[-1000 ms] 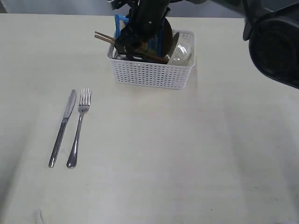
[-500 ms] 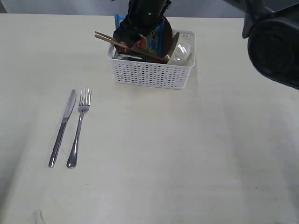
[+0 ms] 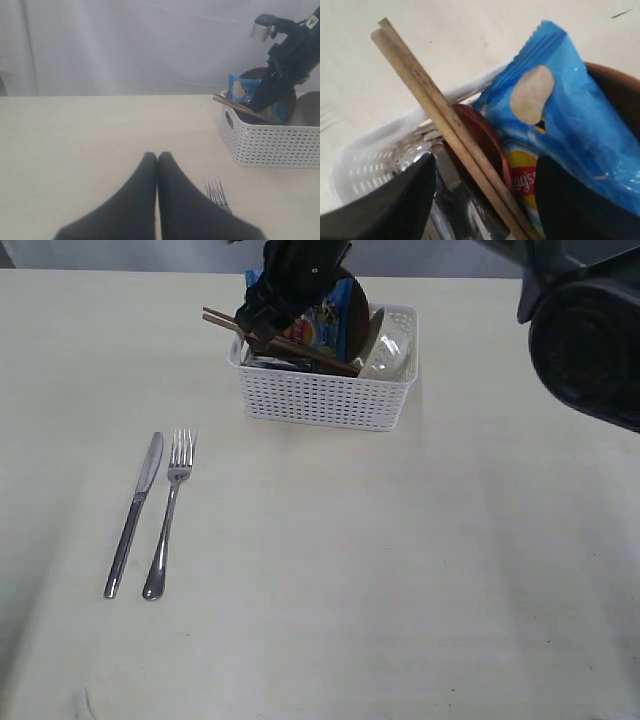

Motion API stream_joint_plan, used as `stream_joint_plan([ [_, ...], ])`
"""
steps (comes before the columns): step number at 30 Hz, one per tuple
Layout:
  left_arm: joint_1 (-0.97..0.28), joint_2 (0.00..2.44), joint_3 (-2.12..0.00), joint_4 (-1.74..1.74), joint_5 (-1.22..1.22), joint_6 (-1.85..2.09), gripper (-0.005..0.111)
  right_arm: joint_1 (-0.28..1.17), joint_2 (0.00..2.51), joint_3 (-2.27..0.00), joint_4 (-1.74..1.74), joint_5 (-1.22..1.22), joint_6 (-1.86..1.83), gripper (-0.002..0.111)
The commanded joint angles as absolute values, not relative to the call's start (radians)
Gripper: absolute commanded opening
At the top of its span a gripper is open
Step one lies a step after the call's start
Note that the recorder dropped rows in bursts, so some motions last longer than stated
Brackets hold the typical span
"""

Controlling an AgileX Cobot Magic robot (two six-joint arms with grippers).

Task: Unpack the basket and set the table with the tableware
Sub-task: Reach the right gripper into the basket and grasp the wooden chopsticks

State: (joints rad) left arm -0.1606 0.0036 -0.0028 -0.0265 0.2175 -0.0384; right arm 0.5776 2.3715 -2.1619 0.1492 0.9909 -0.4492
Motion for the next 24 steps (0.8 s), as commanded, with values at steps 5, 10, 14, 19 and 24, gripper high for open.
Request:
stream_joint_plan([
  [5,-0.162,0.0,0.0,-0.034,0.211,-0.038,0.0,0.592,2.436,-2.168,0.155,0.923,-0.496,0.056],
  [10,-0.162,0.0,0.0,-0.034,0.211,-0.038,0.0,0.595,2.444,-2.168,0.155,0.9,-0.496,0.022],
  [14,-0.162,0.0,0.0,-0.034,0.211,-0.038,0.0,0.596,2.444,-2.168,0.155,0.902,-0.494,-0.001],
  [19,-0.162,0.0,0.0,-0.034,0.211,-0.038,0.0,0.598,2.386,-2.178,0.155,0.92,-0.494,-0.001],
  [24,-0.162,0.0,0.0,-0.034,0.211,-0.038,0.0,0.598,2.281,-2.178,0.155,0.906,-0.494,-0.001],
])
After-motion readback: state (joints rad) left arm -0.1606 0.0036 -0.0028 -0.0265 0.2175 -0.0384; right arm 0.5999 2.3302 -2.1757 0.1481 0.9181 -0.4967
